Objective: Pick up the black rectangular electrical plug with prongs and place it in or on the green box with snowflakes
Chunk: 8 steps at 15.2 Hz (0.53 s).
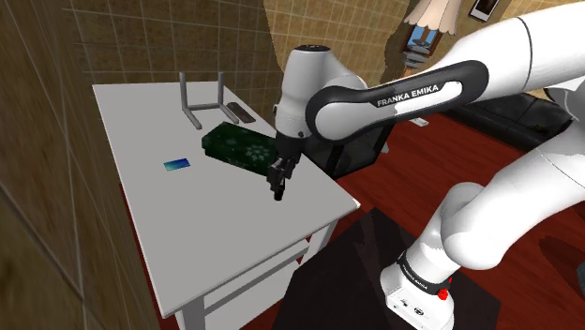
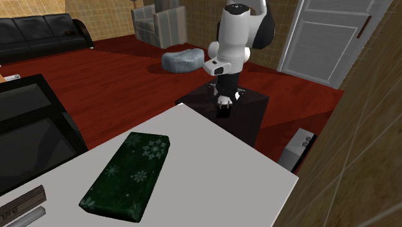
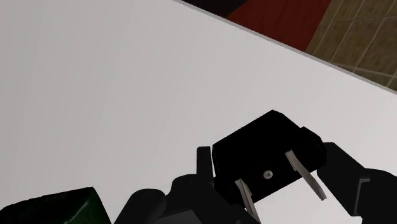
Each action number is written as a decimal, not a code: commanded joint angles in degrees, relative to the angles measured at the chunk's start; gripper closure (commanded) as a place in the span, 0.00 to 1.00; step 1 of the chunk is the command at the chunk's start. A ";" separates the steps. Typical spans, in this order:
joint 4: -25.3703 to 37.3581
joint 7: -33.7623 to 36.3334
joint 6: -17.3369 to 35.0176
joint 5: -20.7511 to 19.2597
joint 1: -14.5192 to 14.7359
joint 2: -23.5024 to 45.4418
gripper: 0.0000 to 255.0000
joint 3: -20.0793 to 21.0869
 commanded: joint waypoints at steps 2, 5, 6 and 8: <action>1.14 -0.16 -1.98 0.13 0.01 -0.84 1.00 -0.19; 5.59 -2.41 -2.07 -1.73 -1.88 3.70 1.00 -1.81; 7.19 -3.12 -2.17 -2.30 -2.45 5.26 1.00 -2.32; 10.59 -4.50 -2.51 -3.36 -3.51 8.41 1.00 -3.30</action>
